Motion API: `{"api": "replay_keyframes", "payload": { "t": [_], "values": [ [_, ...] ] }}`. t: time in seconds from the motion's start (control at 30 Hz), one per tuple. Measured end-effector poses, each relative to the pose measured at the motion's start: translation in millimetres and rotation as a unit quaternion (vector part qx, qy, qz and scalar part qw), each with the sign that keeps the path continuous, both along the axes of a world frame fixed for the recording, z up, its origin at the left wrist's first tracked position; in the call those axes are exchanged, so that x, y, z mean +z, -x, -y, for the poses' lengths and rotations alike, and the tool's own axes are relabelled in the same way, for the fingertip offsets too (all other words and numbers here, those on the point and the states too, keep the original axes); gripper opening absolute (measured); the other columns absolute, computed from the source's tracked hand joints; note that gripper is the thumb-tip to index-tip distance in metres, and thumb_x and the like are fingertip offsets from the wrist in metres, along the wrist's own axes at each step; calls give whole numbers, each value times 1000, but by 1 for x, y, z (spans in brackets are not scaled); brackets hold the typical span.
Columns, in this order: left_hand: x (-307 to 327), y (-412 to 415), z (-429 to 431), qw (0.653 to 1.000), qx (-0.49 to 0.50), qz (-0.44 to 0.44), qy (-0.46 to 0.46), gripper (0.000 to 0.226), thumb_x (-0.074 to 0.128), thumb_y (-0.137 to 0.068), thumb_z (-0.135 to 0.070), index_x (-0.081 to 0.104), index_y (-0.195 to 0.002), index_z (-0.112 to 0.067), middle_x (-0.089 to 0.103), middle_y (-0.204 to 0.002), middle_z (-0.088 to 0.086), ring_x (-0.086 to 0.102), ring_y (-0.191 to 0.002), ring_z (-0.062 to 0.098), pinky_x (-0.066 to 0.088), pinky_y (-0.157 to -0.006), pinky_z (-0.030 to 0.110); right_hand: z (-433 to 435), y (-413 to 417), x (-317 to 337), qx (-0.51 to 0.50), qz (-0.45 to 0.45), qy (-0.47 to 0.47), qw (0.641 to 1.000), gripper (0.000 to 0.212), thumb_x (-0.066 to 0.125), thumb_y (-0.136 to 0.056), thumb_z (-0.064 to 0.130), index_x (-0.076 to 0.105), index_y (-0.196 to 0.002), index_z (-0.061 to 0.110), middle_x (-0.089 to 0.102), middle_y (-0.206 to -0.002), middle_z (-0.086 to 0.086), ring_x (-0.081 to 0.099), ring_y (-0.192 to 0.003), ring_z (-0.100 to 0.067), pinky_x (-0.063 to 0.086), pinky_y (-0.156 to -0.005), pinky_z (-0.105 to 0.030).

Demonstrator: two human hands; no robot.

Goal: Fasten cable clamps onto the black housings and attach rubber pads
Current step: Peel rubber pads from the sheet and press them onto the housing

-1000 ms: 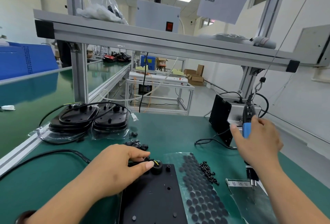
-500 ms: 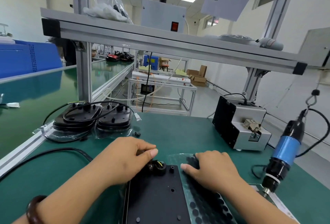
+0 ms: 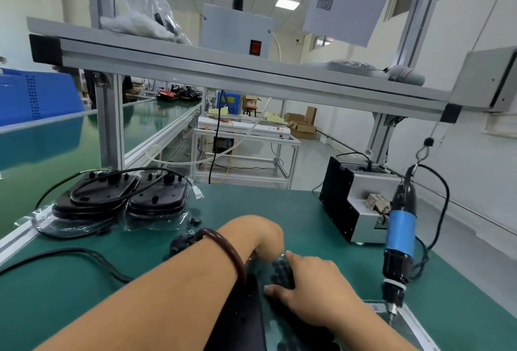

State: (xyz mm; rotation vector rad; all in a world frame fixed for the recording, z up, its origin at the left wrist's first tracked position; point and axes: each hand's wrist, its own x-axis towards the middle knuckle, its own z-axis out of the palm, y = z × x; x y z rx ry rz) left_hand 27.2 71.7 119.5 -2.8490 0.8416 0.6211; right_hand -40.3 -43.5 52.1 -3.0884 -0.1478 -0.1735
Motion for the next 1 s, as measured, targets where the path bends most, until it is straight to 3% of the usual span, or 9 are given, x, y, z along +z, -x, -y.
{"api": "replay_keyframes", "payload": {
  "t": [0.13,0.3,0.4,0.5,0.53,0.63,0.7,0.77,1.0],
  "values": [
    [-3,-4,7,999,-36,2,-12,25,33,-93,0,44,-72,-7,49,-71,7,53,-46,15,40,-32,14,1,-1,-2,3,-6,6,1000,68,47,-84,69,45,-130,19,66,-113,0,57,-111,-26,34,-101,-38],
    [0,0,12,999,16,-31,23,30,45,-94,-10,49,-64,-9,50,-65,5,47,-45,14,27,-25,11,1,-2,-5,11,-14,-24,1000,75,49,-85,65,34,-144,22,64,-122,5,54,-121,-17,14,-118,-38],
    [-4,-2,7,991,80,-72,78,24,51,-94,-21,62,-80,-5,59,-70,6,51,-46,15,40,-37,12,1,-4,-5,10,-4,-50,999,80,51,-82,67,32,-146,21,65,-121,6,54,-120,-16,15,-118,-37],
    [-11,-11,-2,945,180,-141,236,28,59,-91,-14,64,-114,1,68,-108,18,55,-76,18,52,-79,29,4,-3,0,-4,8,-77,997,92,55,-79,70,27,-149,17,60,-131,3,50,-126,-18,20,-116,-35],
    [-12,-14,-5,923,204,-160,283,23,60,-90,-10,65,-111,-2,69,-104,14,54,-78,18,51,-77,30,7,-3,3,-15,19,-102,995,93,57,-78,69,27,-150,18,58,-134,2,49,-127,-19,26,-113,-33],
    [-11,-18,-17,864,256,-209,379,14,60,-90,-6,66,-82,-14,61,-62,-2,50,-55,8,42,-48,18,18,-2,12,-36,92,-193,976,68,65,-84,53,45,-142,25,60,-127,7,55,-116,-10,42,-96,-19],
    [-10,-17,-22,848,259,-228,403,20,58,-92,-6,64,-77,-18,56,-64,-4,46,-57,6,37,-49,18,21,-3,15,-23,147,-218,965,31,67,-87,37,67,-116,26,64,-102,10,57,-89,1,39,-76,-4],
    [-9,-16,-24,849,243,-238,404,22,56,-92,-7,64,-78,-21,57,-71,-5,47,-62,6,35,-53,18,17,-2,16,-17,162,-233,959,10,66,-89,26,74,-93,24,66,-87,10,58,-78,-2,38,-67,-5],
    [-7,-7,-24,871,181,-213,403,14,58,-92,-17,63,-92,-30,55,-70,-7,46,-55,3,31,-56,19,7,-4,10,-11,225,-265,938,17,62,-92,16,76,-102,18,69,-88,3,54,-79,-5,36,-68,0]
  ]
}}
